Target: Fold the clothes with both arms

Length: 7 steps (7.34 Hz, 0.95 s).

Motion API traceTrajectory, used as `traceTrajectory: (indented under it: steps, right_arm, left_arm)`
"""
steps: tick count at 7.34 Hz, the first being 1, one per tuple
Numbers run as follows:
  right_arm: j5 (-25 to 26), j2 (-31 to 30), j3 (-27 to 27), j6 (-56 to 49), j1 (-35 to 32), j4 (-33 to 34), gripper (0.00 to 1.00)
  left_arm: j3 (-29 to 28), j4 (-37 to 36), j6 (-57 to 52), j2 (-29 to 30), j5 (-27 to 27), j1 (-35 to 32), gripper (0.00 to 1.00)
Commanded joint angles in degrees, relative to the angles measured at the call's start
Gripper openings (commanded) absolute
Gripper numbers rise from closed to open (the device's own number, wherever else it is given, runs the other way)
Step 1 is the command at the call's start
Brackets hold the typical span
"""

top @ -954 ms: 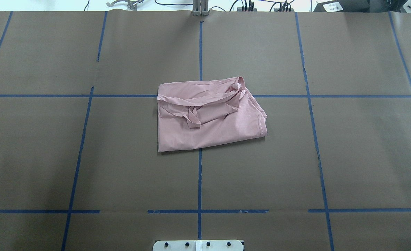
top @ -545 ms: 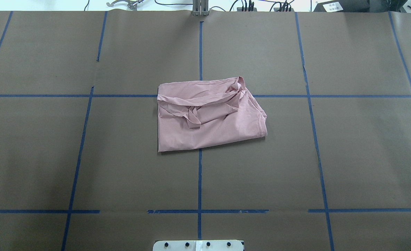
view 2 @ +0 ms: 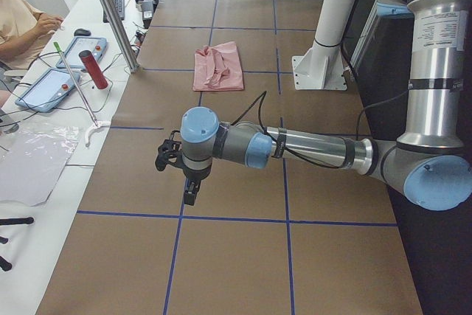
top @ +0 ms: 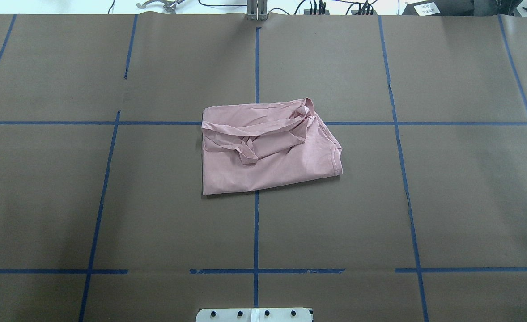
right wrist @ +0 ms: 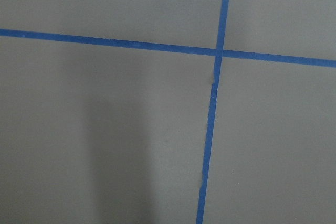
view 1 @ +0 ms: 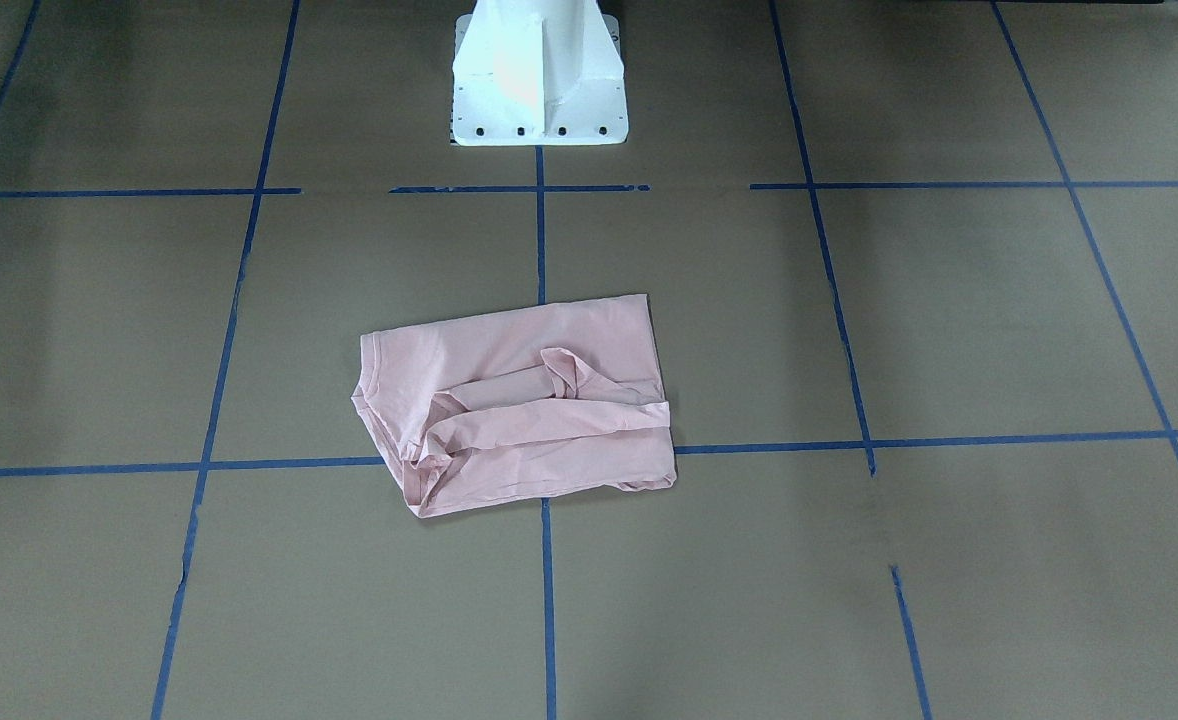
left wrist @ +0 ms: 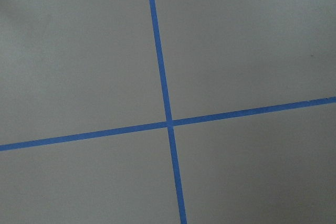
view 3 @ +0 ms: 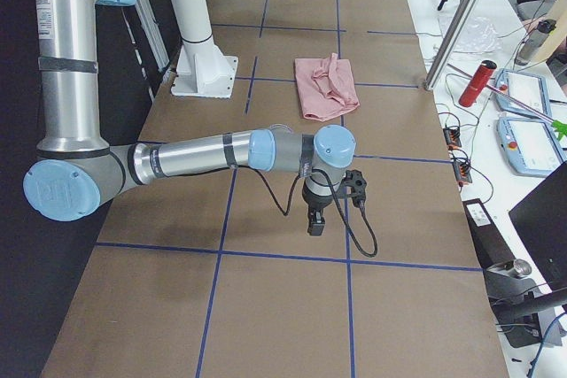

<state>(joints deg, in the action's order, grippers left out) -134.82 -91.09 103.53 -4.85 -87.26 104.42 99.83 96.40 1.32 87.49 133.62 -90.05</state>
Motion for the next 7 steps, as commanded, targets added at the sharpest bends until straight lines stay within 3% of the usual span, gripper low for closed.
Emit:
traceTrajectory:
  steps: [1, 7]
  right_arm:
    - [0.0, 0.0, 1.0, -0.4, 0.0, 0.0, 1.00]
    - [0.1, 0.0, 0.9, 0.1, 0.1, -0.1, 1.00]
  left_arm:
    - [1.6, 0.2, 0.1, -0.9, 0.1, 0.0, 1.00]
    - [1.5, -0.1, 0.0, -1.0, 2.0, 0.0, 1.00]
